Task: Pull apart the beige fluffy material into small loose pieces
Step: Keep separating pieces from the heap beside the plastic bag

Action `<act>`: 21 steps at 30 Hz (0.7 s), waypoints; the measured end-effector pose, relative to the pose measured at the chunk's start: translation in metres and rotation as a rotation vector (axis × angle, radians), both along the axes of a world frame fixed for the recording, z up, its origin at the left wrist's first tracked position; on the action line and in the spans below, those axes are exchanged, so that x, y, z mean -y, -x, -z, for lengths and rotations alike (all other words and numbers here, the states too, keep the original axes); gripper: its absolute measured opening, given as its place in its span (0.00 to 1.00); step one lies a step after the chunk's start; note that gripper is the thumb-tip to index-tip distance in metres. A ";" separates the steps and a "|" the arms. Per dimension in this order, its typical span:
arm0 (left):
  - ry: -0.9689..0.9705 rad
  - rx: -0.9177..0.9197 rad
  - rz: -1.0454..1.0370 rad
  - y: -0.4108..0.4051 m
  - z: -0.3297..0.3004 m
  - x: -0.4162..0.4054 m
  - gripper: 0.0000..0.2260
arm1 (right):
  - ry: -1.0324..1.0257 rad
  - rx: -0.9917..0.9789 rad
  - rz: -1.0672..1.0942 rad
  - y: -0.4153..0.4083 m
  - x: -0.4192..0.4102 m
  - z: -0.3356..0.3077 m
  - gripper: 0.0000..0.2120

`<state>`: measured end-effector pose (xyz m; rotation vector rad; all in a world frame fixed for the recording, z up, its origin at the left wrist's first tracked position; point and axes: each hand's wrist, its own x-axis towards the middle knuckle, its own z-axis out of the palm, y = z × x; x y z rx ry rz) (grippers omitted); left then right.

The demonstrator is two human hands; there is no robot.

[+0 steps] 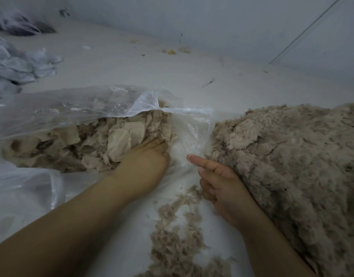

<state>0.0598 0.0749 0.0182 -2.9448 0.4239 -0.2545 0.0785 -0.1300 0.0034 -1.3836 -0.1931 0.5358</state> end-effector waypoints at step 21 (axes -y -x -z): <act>0.421 0.179 0.211 -0.005 -0.035 0.074 0.09 | 0.019 0.107 0.087 0.002 -0.011 0.003 0.19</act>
